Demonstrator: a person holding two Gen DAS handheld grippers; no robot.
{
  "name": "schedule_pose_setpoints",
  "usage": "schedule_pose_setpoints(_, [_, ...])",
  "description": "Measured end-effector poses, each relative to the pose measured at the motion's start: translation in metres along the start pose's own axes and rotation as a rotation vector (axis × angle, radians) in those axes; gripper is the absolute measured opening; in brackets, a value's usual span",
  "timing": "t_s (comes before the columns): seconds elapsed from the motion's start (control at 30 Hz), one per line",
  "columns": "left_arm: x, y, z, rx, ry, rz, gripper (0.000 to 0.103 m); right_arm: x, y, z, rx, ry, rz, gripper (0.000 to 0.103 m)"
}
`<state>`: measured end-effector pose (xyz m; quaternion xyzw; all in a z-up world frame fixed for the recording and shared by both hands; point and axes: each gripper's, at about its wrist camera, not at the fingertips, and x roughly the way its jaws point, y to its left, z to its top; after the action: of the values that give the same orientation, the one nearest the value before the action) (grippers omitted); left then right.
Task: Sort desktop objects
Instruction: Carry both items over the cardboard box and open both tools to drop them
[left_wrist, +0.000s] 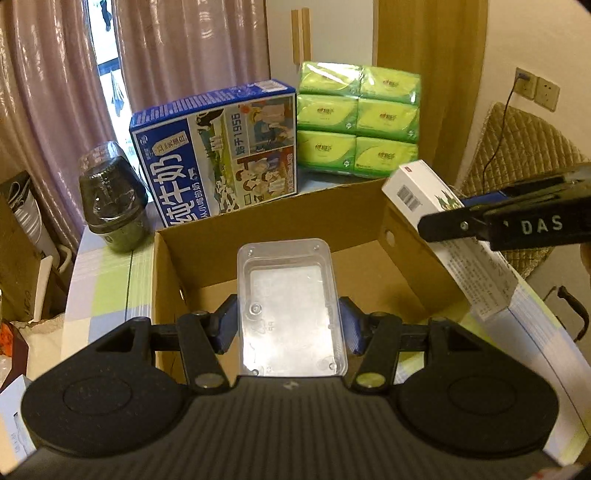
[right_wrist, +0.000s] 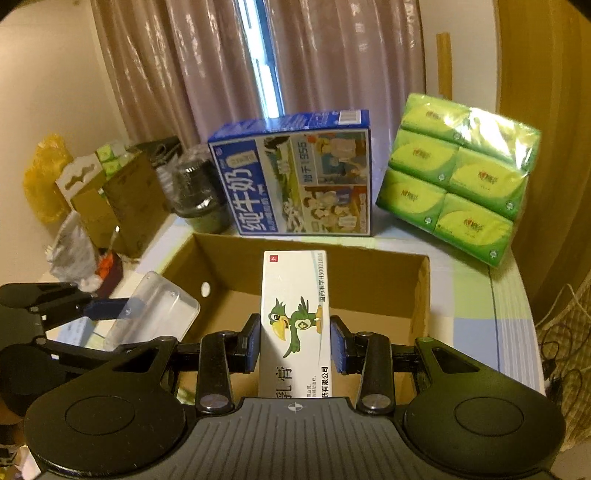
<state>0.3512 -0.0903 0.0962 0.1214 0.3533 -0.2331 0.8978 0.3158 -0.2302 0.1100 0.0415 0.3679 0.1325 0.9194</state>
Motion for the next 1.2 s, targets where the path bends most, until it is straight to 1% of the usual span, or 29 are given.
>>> schedule_pose_setpoints(0.07, [0.010, 0.001, 0.000, 0.005, 0.003, 0.002, 0.052, 0.011, 0.000, 0.001, -0.005, 0.013, -0.005, 0.035])
schedule_pose_setpoints(0.2, [0.025, 0.008, 0.002, -0.025, 0.004, -0.017, 0.052, 0.027, 0.001, 0.003, -0.009, 0.021, 0.001, 0.035])
schedule_pose_setpoints(0.33, [0.036, 0.008, 0.004, -0.020, 0.009, -0.026, 0.052, 0.038, 0.002, 0.001, -0.011, 0.031, 0.001, 0.035])
schedule_pose_setpoints(0.37, [0.039, 0.009, 0.004, -0.024, 0.008, -0.028, 0.057, 0.041, 0.001, 0.000, -0.011, 0.035, -0.001, 0.035])
schedule_pose_setpoints(0.4, [0.040, 0.009, 0.005, -0.032, 0.007, -0.024, 0.061, 0.043, 0.001, -0.001, -0.011, 0.039, -0.002, 0.035])
schedule_pose_setpoints(0.43, [0.041, 0.010, 0.005, -0.035, 0.004, -0.022, 0.063, 0.045, 0.001, -0.002, -0.012, 0.045, -0.002, 0.035])
schedule_pose_setpoints(0.57, [0.037, 0.009, 0.005, -0.023, -0.009, -0.022, 0.063, 0.050, 0.000, -0.006, -0.005, 0.057, 0.009, 0.035])
schedule_pose_setpoints(0.67, [0.034, 0.011, 0.003, -0.023, -0.010, -0.017, 0.063, 0.052, 0.001, -0.007, 0.002, 0.060, 0.036, 0.035])
schedule_pose_setpoints(0.7, [0.032, 0.012, 0.003, -0.027, -0.010, -0.016, 0.063, 0.050, 0.000, -0.006, 0.011, 0.047, 0.049, 0.035])
schedule_pose_setpoints(0.77, [0.029, 0.014, 0.001, -0.021, -0.010, -0.013, 0.063, 0.046, -0.004, -0.004, 0.044, 0.016, 0.061, 0.043])
schedule_pose_setpoints(0.83, [0.022, 0.016, -0.001, -0.022, -0.016, -0.009, 0.063, 0.038, -0.005, -0.003, 0.057, -0.006, 0.064, 0.044])
schedule_pose_setpoints(0.93, [0.010, 0.021, -0.005, -0.037, -0.024, -0.004, 0.068, 0.023, 0.000, -0.002, 0.035, -0.019, 0.053, 0.044])
schedule_pose_setpoints(1.0, [0.000, 0.024, -0.008, -0.046, -0.020, -0.003, 0.069, 0.009, 0.003, -0.004, 0.024, -0.032, 0.048, 0.046])
schedule_pose_setpoints(1.1, [-0.018, 0.026, -0.015, -0.051, -0.020, 0.006, 0.069, -0.014, 0.010, -0.014, 0.011, -0.041, 0.051, 0.050])
schedule_pose_setpoints(1.2, [-0.040, 0.026, -0.025, -0.059, -0.032, 0.001, 0.070, -0.038, 0.021, -0.029, -0.029, -0.037, 0.059, 0.054])
